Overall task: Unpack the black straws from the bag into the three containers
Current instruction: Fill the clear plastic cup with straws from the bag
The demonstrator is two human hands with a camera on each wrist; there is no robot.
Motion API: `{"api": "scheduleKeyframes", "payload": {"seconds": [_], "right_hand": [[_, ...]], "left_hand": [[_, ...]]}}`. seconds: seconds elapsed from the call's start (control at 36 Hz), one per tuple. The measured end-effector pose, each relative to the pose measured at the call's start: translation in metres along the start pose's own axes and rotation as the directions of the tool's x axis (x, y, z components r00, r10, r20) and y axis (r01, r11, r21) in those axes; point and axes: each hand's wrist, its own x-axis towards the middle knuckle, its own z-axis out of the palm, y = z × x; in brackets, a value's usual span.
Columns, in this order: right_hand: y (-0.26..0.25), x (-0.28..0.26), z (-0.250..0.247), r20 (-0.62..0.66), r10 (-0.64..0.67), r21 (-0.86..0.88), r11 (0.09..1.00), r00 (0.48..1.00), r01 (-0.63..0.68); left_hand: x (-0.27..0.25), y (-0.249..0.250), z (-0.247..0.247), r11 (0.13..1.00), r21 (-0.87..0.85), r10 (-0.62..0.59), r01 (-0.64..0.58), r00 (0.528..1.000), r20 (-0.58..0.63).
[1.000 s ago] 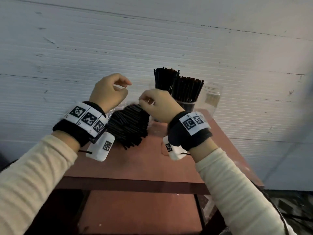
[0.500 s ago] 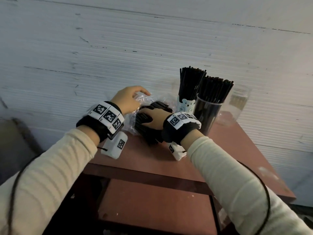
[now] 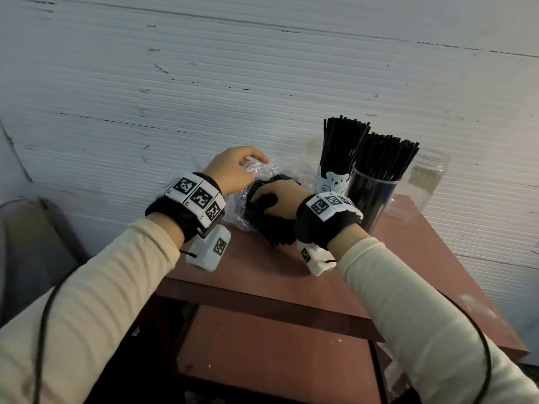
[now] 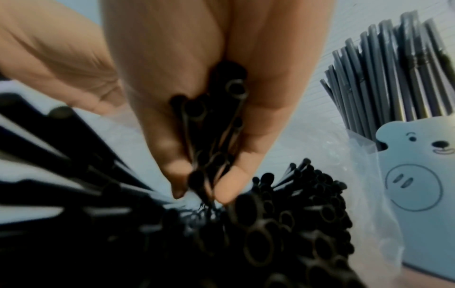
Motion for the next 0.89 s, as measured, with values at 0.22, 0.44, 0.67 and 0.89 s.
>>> {"api": "scheduleKeyframes", "payload": {"seconds": [0.22, 0.44, 0.67, 0.89], "right_hand": [[0.006, -0.009, -0.014, -0.054, 0.016, 0.074, 0.997, 0.998, -0.012], [0.017, -0.027, -0.024, -0.039, 0.009, 0.115, 0.993, 0.999, -0.004], [0.034, -0.062, -0.042, -0.069, 0.012, 0.084, 0.996, 0.998, -0.006], [0.042, -0.098, -0.064, -0.055, -0.048, 0.017, 0.999, 0.997, 0.049]], "left_hand": [[0.004, -0.004, 0.002, 1.0, -0.01, 0.001, -0.001, 1.0, 0.026], [0.001, -0.008, 0.005, 1.0, 0.014, 0.022, -0.023, 0.998, 0.056], [-0.005, 0.001, 0.014, 0.965, 0.212, 0.169, -0.157, 0.985, -0.038], [-0.004, 0.038, 0.051, 0.834, 0.25, 0.399, -0.491, 0.851, 0.341]]}}
